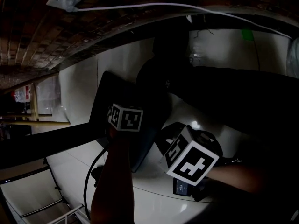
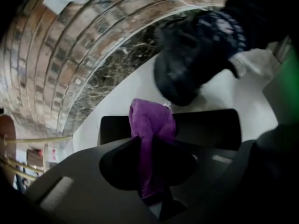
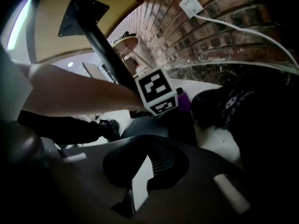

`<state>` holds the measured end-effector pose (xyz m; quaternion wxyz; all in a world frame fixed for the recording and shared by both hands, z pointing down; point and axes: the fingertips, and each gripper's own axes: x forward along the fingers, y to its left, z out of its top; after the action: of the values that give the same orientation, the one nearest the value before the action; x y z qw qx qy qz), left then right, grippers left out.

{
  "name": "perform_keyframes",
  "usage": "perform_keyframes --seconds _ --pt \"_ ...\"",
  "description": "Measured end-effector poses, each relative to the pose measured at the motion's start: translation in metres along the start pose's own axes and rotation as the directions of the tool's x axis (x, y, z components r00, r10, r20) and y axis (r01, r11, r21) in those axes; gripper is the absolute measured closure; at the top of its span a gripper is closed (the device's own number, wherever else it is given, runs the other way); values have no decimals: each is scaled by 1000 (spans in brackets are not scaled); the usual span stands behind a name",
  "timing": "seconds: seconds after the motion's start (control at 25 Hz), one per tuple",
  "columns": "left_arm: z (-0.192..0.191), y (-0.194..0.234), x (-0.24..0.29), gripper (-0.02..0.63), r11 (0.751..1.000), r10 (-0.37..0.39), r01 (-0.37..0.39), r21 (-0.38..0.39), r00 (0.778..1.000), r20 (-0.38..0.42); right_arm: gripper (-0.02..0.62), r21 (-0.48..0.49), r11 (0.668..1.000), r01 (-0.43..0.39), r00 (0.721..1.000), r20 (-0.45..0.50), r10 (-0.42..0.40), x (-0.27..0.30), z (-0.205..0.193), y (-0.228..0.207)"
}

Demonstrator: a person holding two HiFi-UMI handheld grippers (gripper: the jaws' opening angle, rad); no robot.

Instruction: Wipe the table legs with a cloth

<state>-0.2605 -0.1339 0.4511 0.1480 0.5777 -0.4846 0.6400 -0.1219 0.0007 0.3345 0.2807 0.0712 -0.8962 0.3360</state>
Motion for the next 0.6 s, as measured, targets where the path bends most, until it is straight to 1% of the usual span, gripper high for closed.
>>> perform_keyframes --seconds 0.08,0.16,0.28,0.48,0.52,0.6 --pt "5 16 10 529 998 -5 6 -63 1000 12 594 41 999 17 998 63 -19 -8 22 -11" --pt "18 36 18 531 995 8 -5 -99 999 34 594 84 996 21 995 95 -29 -14 33 -20" --pt "35 73 28 529 993 64 -61 -103 998 27 594 136 991 15 996 86 -27 -15 29 -26" --pt "33 134 53 528 977 172 -170 -130 985 -2 594 188 981 -36 998 51 27 -8 13 -21" --pt "29 140 58 528 974 168 -170 -151 985 -26 594 195 980 -44 998 43 36 -7 10 -21" --pt "19 136 68 528 969 93 -109 -222 992 -81 594 207 977 -58 998 44 50 -5 10 -20"
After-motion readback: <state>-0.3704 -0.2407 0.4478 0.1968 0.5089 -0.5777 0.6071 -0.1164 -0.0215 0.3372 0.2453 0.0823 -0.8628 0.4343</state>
